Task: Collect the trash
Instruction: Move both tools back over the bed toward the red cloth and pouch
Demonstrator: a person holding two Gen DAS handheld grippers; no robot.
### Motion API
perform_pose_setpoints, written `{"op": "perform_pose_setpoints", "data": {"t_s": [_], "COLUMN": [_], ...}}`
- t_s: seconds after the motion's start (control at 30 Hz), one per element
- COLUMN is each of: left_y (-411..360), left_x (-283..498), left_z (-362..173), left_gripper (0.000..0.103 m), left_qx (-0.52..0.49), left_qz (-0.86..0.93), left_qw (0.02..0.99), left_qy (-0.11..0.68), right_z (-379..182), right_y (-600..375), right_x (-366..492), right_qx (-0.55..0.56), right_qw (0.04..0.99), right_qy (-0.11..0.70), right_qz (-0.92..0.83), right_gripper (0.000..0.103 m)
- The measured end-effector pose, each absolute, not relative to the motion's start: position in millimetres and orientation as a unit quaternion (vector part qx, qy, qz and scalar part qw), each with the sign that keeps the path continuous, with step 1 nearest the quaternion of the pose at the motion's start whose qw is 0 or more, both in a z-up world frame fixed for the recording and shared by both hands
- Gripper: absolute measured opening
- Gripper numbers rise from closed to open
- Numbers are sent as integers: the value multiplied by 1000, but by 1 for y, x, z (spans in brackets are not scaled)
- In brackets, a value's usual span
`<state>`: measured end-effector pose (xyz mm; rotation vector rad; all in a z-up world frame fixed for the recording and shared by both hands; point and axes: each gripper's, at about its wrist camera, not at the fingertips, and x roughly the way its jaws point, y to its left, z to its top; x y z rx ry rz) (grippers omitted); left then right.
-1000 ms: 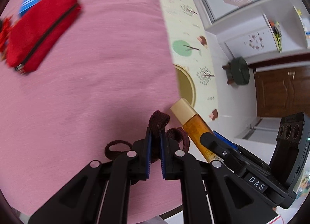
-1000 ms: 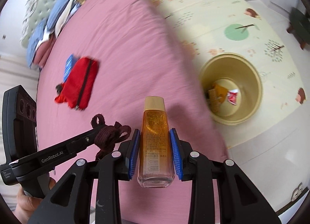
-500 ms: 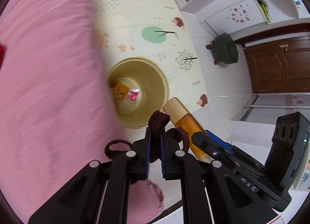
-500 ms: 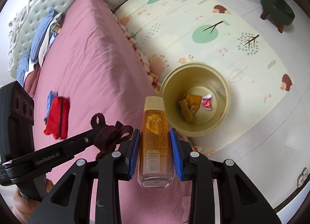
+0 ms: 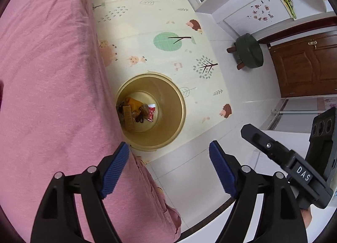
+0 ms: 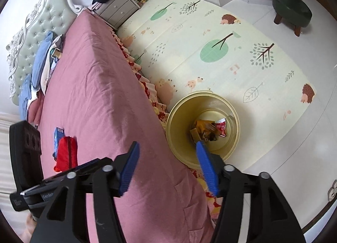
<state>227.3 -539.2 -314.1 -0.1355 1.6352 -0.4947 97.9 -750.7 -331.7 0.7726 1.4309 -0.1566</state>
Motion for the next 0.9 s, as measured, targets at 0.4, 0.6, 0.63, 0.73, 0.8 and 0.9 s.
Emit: {"op": "perform_pose_setpoints", "data": {"t_s": [0.4, 0.6, 0.63, 0.73, 0.8, 0.9], "left_y": [-477, -426, -417, -386, -364, -329], "left_x": [218, 212, 210, 204, 200, 194], "left_z": [-297, -284, -281, -275, -273, -271], "left_gripper": [79, 79, 79, 79, 80, 79], "left_qx": [-85, -102, -104, -112, -117, -131], "left_qz": [-198, -178, -174, -159, -149, -130], "left_qw": [668, 681, 685, 693, 699, 701], "left_qy": [712, 703, 700, 694, 690, 689], "right_z": [-316, -304, -301, -297, -294, -294], "right_y": [-687, -638, -627, -597, -573, -541], "right_x": [115, 125, 127, 130, 132, 134], "right_qx": [333, 311, 304, 292, 284, 275], "right_qw": [685, 687, 688, 688, 686, 683], "right_qy": [648, 656, 658, 664, 668, 674], "right_qz": [-27, 3, 9, 28, 43, 62], "right_gripper": [58, 58, 58, 58, 58, 58]}}
